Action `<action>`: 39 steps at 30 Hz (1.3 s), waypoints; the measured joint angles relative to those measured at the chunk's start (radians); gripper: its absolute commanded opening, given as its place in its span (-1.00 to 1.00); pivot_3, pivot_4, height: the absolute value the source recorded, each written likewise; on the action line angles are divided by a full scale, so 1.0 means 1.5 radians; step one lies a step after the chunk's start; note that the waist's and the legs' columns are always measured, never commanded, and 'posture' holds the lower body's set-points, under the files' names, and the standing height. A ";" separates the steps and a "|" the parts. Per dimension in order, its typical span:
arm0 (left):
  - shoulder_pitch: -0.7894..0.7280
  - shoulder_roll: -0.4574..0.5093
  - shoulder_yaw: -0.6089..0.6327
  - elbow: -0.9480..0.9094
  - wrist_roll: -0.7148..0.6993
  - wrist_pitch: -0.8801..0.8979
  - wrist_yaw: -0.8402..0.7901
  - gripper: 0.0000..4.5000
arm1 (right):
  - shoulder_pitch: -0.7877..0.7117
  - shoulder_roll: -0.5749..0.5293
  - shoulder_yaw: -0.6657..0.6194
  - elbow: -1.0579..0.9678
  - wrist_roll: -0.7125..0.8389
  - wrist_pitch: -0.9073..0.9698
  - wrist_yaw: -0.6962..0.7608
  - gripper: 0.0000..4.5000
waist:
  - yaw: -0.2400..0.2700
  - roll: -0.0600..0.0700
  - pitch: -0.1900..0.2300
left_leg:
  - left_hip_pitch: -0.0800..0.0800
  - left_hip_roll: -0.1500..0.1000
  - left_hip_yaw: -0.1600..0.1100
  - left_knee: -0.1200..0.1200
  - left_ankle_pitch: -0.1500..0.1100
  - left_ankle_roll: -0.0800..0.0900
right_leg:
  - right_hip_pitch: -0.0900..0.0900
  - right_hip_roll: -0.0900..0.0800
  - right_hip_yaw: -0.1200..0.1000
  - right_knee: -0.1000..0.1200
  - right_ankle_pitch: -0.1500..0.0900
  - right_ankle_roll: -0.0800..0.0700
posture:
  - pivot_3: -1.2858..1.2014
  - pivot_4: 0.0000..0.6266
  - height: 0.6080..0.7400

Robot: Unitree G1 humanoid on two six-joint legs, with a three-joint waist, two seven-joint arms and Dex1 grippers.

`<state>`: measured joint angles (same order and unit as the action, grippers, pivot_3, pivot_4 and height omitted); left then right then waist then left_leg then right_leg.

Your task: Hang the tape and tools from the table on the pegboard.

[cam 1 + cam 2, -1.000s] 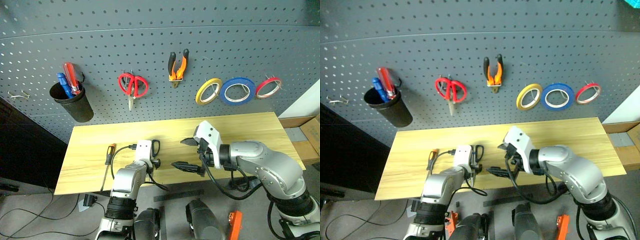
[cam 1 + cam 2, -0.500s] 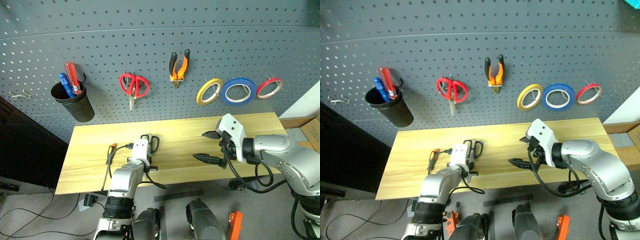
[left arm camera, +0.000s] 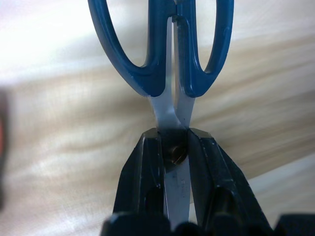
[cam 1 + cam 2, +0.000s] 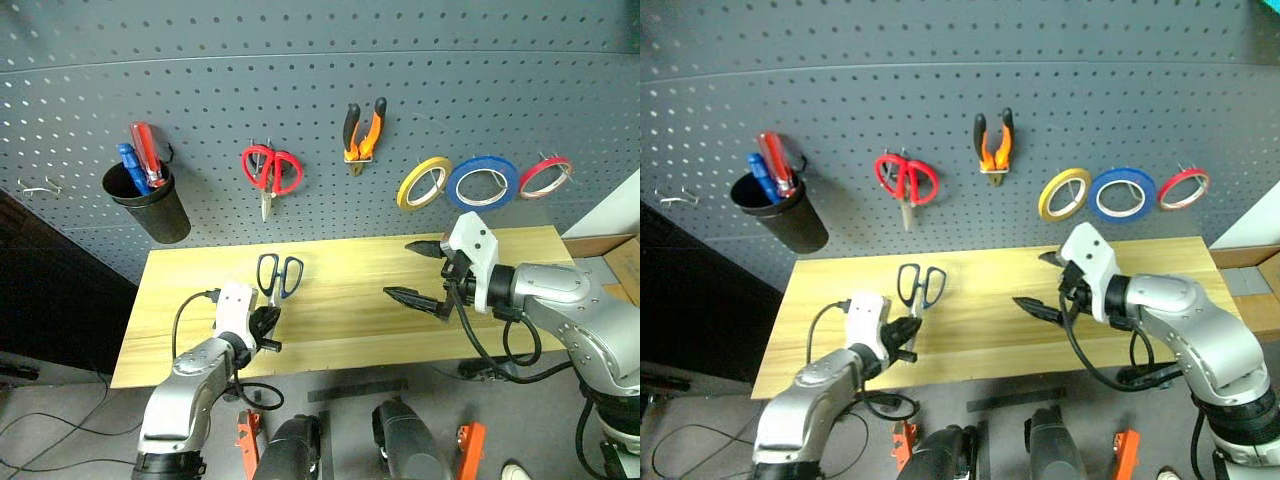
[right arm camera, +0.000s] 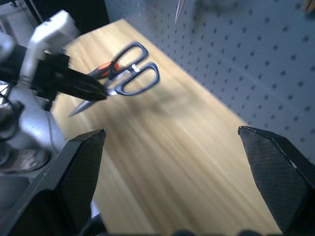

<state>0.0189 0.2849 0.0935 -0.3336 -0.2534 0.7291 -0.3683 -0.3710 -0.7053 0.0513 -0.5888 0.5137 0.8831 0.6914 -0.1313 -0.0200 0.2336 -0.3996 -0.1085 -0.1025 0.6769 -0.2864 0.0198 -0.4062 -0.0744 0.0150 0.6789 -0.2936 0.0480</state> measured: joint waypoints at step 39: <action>-0.148 0.015 -0.003 -0.025 0.038 -0.211 0.036 -0.80 | -0.080 0.043 -0.026 0.059 0.014 -0.095 0.015 1.00 | 0.015 0.000 0.001 | 0.000 0.000 0.001 0.001 0.000 0.000 | 0.000 0.000 0.000 0.001 0.000 0.000 | -0.17 -0.27 1.00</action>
<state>-0.2031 0.3071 0.0886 -0.3709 -0.1969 0.4127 -0.3143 -0.4908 -0.6410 0.0123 -0.4996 0.5353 0.7399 0.7145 -0.1089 -0.0199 0.2345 -0.3999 -0.1085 -0.1014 0.6776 -0.2868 0.0193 -0.4069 -0.0743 0.0146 0.6797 -0.2935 0.0481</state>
